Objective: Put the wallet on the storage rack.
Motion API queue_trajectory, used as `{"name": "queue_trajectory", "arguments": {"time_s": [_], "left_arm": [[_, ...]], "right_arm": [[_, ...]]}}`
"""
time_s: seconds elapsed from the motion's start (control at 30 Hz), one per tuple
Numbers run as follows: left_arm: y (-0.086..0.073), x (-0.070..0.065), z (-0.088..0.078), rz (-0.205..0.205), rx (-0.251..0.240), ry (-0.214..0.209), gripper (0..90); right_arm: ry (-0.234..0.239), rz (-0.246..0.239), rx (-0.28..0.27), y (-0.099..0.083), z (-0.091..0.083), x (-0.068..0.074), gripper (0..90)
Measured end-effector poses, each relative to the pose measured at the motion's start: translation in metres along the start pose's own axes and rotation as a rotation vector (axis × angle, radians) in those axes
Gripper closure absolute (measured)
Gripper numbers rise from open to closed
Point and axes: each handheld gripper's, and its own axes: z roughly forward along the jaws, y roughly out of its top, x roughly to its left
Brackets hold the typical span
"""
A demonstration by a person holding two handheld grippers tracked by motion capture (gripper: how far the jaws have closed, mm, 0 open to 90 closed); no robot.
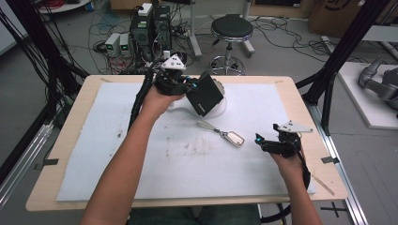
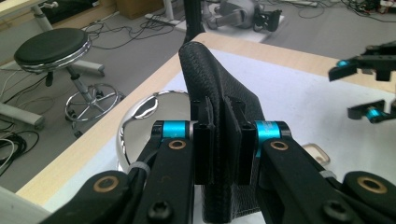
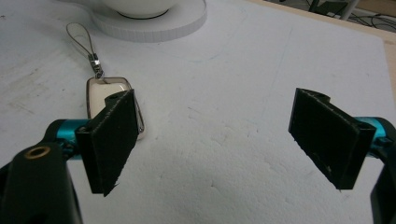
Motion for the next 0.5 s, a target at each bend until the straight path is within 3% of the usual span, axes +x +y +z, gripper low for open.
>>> {"name": "queue_trajectory", "arguments": {"time_s": [0.27,0.5], "left_arm": [[0.008,0.018,0.022,-0.027,0.013,0.045,82.1],[0.014,0.029,0.033,-0.025,0.033,0.084,82.1]], "right_arm": [[0.003,-0.001,0.005,-0.001,0.001,0.0,16.2],[0.005,-0.001,0.007,-0.001,0.001,0.001,16.2]]}}
